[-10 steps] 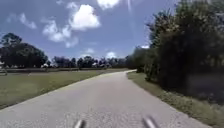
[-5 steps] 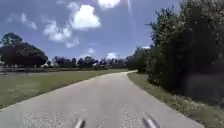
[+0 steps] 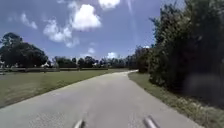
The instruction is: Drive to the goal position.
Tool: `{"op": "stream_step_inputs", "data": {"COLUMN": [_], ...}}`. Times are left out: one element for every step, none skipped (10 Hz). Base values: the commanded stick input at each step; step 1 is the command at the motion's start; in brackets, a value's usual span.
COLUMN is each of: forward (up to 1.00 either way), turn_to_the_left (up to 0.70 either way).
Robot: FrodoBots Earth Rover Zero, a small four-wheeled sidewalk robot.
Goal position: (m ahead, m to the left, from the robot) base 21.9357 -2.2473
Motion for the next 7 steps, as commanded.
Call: {"op": "stream_step_inputs", "data": {"forward": [0.5,0.5,0.5,0.5,0.5,0.5,0.5], "turn_to_the_left": [0.0,0.0,0.0,0.0,0.0,0.0,0.0]}}
